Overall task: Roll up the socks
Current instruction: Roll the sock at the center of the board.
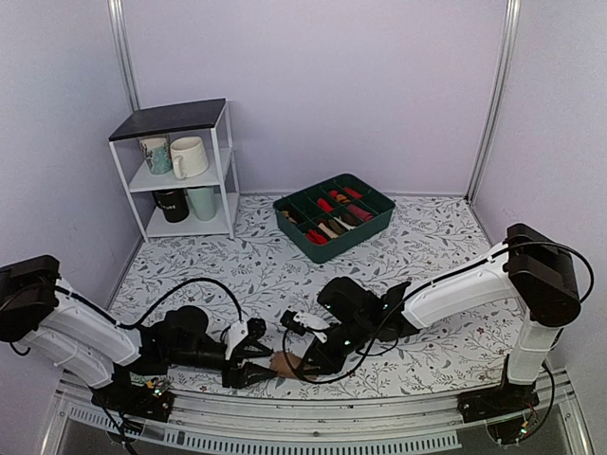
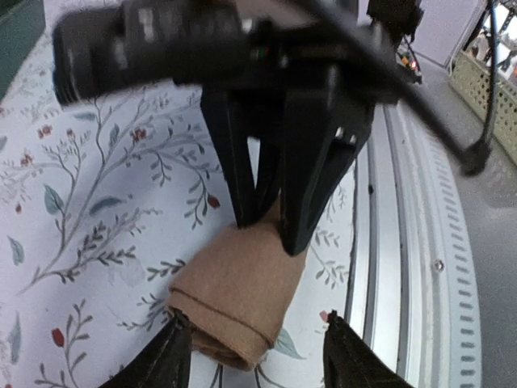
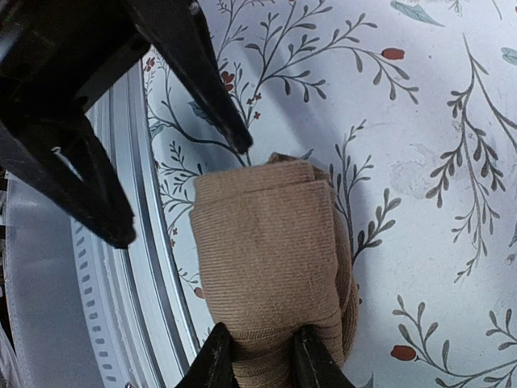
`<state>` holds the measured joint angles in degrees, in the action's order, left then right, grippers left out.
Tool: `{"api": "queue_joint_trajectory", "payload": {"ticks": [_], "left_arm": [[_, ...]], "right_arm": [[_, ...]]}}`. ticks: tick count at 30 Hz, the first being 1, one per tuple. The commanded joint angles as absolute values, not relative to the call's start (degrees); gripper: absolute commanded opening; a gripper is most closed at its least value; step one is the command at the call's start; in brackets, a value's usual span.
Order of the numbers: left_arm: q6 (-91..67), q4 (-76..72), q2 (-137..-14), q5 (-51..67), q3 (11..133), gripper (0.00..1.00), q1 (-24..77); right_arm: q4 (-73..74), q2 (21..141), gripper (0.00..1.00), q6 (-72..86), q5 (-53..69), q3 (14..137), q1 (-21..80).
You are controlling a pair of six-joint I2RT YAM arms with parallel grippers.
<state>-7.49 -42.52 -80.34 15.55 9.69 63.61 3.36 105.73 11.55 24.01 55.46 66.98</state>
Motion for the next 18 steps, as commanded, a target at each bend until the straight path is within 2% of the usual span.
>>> {"api": "queue_joint_trajectory", "payload": {"ticks": [1, 5, 12, 16, 18], "left_arm": [[-4.0, -44.2, -72.4, 12.7, 8.3, 0.59, 65.2], [-1.7, -41.8, -71.9, 12.9, 8.9, 0.65, 65.2], [0.3, -40.3, -85.7, 17.7, 15.7, 0.63, 65.9], [0.7, -40.8, -87.6, 18.6, 17.0, 0.63, 65.9], [0.6, -39.4, -88.4, 19.3, 17.6, 0.59, 66.0]], "right_arm": [[17.9, 112.0, 0.22, 11.6, 21.6, 51.9, 67.3], [17.9, 112.1, 0.22, 11.7, 21.8, 52.0, 67.2], [18.1, 112.0, 0.22, 11.8, 22.1, 52.1, 67.1], [18.0, 111.5, 0.22, 11.9, 22.1, 51.6, 67.1], [18.1, 111.5, 0.22, 12.0, 22.1, 51.6, 67.2]]}}
